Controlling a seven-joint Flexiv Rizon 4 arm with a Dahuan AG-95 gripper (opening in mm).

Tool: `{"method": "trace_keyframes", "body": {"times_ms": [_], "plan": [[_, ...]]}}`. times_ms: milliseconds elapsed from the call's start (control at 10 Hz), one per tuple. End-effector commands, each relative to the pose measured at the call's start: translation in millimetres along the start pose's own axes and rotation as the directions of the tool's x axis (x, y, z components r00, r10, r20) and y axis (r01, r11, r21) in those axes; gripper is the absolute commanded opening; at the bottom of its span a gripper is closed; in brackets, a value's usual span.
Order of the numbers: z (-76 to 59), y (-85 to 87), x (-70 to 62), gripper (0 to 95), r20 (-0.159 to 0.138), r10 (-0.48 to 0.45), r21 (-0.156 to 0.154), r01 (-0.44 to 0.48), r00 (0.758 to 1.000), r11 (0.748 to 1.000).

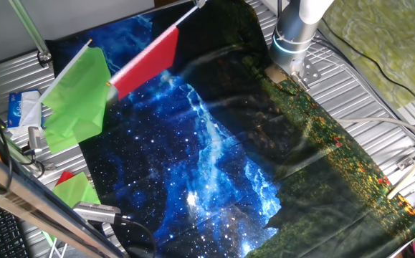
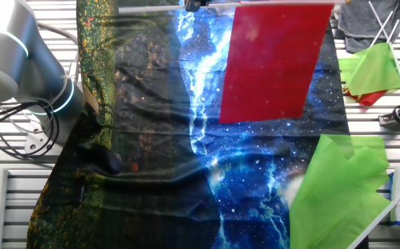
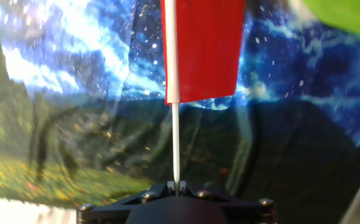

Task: Wave the flag

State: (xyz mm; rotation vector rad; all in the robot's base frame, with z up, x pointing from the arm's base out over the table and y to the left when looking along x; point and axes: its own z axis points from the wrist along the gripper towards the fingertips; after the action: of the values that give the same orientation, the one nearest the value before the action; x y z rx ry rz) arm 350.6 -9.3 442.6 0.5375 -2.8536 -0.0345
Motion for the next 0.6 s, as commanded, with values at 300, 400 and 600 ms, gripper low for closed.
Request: {"method": "trace_keyframes", "body": {"times_ms": [300,400,600], "plan": [[-1.1,-13.4,7.1,0.0,-0.105,-0.671,0.124,0.679,0.734,0.724],[-1.1,-13.4,7.1,0.0,-0.151,-0.729,0.158,0.744,0.668,0.649],[-1.6,-13.3,7.2,0.0,-0.18,-0.722,0.185,0.744,0.668,0.642]]}}
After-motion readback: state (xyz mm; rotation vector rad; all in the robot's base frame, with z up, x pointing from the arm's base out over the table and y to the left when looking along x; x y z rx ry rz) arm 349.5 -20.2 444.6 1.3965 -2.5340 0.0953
